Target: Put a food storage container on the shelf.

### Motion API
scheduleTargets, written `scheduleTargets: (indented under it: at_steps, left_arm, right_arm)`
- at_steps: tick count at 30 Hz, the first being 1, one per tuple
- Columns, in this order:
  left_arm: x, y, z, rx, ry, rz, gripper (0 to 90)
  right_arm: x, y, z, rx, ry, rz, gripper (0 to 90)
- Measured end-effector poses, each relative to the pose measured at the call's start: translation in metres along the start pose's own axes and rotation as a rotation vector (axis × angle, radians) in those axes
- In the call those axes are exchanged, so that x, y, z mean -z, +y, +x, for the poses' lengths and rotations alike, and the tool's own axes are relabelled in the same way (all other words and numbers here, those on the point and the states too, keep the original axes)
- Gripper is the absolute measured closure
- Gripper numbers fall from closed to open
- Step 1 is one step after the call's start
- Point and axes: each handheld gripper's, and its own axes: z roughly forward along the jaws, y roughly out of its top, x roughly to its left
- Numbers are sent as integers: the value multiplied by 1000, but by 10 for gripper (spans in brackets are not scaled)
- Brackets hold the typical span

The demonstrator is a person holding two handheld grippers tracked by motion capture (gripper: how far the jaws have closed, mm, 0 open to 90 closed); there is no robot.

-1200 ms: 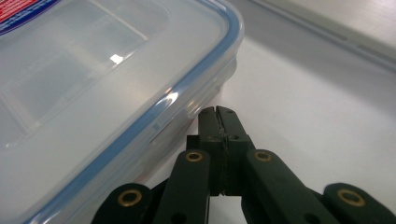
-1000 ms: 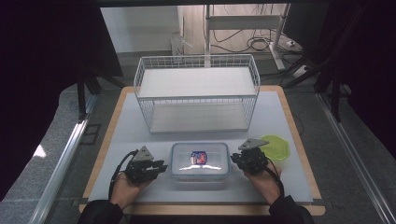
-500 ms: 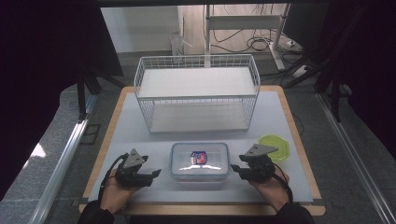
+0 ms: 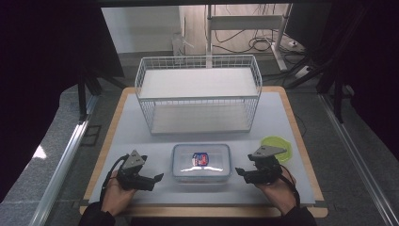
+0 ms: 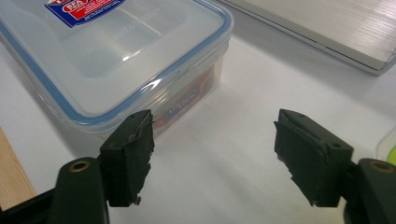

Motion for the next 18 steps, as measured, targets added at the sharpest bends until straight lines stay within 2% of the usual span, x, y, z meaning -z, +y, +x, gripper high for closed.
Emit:
scheduleTargets:
  at_steps: [3,7,12,18]
  left_arm:
    - [0,0,1,14,-7,-12,43]
    - [0,2,0,22,-18,6,47]
    - [0,8,-3,48,-78,7,52]
    - [-6,21,-6,59,-154,22,17]
  right_arm:
    - [1,1,0,-5,1,-8,257]
    - [3,2,-1,-15,2,-23,220]
    - [2,6,0,-35,16,-46,168]
    - [-5,11,6,-45,49,-33,102]
